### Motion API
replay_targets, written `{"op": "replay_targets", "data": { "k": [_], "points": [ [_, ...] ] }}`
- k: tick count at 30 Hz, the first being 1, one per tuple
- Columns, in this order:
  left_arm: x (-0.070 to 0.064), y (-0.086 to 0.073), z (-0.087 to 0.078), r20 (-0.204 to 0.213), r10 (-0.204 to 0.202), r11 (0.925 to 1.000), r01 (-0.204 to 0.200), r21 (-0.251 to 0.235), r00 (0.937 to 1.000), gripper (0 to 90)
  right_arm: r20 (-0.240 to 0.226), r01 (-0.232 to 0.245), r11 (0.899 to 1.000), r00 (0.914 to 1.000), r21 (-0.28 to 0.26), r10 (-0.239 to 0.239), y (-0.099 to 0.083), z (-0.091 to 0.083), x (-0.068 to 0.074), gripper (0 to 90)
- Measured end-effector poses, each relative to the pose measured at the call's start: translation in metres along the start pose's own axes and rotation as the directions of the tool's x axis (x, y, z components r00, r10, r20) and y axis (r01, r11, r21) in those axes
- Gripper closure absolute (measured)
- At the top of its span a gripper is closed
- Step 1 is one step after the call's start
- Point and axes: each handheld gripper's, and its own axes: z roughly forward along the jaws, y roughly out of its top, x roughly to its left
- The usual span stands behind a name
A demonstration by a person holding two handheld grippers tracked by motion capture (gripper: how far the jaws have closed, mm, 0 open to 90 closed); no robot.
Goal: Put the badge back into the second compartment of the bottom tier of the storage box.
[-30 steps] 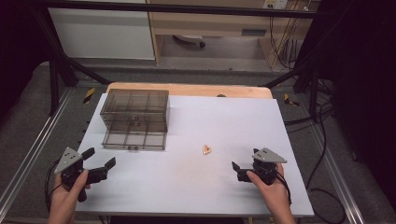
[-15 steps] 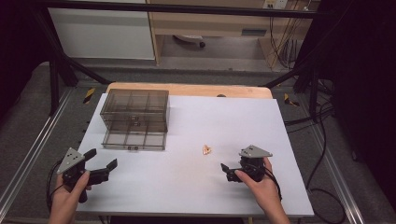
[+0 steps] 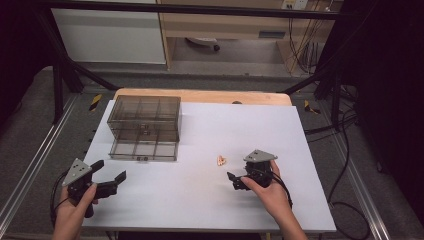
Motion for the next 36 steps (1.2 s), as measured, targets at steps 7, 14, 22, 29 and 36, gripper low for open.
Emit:
{"op": "replay_targets", "data": {
  "k": [7, 14, 22, 29, 36],
  "points": [
    [0.0, 0.0, 0.0, 0.001, 0.004, 1.0, -0.004, 0.002, 1.0, 6.1, -0.011, 0.018, 1.0, 0.9998, 0.008, -0.018, 0.009, 0.008, 0.003, 3.1],
    [-0.002, 0.0, 0.0, 0.004, 0.006, 1.0, -0.006, 0.006, 1.0, 6.1, -0.015, 0.013, 1.0, 0.9998, 0.01, -0.013, 0.017, 0.015, 0.003, 3.2],
    [-0.002, 0.0, 0.001, 0.003, 0.013, 0.9999, -0.013, 0.008, 0.9999, 6.1, -0.032, -0.006, 1.0, 0.9995, -0.006, 0.006, 0.03, 0.02, 0.001, 2.9],
    [-0.003, 0.0, 0.001, 0.002, 0.015, 0.9998, -0.015, 0.01, 0.9999, 6.1, -0.025, 0.006, 1.0, 0.9997, -0.013, -0.006, 0.04, 0.024, 0.002, 3.1],
    [-0.003, -0.001, 0.001, 0.004, 0.017, 0.9997, -0.017, 0.015, 0.9998, 6.0, -0.023, 0.0, 0.999, 0.9997, -0.033, -0.001, 0.046, 0.029, 0.003, 3.3]
  ]
}}
